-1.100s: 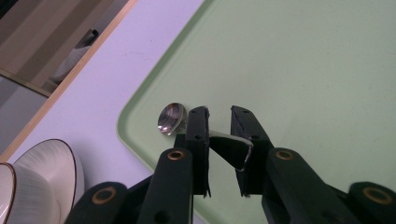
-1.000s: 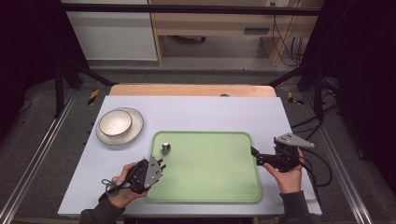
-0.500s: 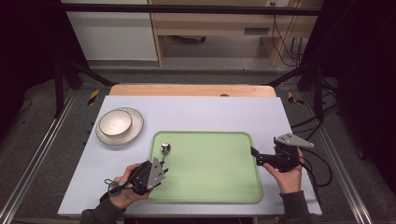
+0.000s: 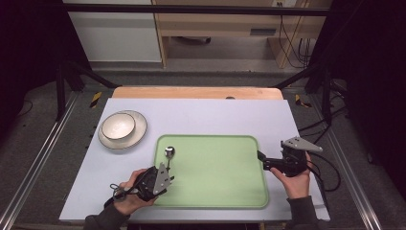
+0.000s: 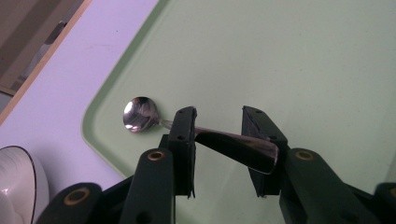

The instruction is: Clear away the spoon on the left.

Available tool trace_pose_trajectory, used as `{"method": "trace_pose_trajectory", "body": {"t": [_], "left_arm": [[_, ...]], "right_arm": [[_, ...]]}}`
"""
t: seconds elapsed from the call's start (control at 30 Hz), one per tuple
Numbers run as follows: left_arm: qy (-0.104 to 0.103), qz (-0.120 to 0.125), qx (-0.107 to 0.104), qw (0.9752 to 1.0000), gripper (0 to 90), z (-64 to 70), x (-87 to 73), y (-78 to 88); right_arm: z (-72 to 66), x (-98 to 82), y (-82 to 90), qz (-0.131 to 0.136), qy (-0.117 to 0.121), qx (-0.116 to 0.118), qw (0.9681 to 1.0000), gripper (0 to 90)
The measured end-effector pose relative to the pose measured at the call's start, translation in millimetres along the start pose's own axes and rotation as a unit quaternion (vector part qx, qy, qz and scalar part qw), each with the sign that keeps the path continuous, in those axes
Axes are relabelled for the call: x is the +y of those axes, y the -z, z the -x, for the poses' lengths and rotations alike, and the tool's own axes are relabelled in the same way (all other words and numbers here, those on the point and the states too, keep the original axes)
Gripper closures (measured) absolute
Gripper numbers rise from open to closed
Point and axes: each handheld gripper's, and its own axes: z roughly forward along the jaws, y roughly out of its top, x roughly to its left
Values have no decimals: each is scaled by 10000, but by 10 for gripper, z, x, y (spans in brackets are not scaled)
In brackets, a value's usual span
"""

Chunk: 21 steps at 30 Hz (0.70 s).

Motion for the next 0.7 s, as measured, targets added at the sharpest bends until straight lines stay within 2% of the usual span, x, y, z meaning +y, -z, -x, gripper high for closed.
{"method": "trace_pose_trajectory", "body": {"t": [0.7], "left_arm": [[4,-145,-97,9998,610,54,-34,-96]], "right_arm": [[-36,24,25,78,100,65,9999,35]]}}
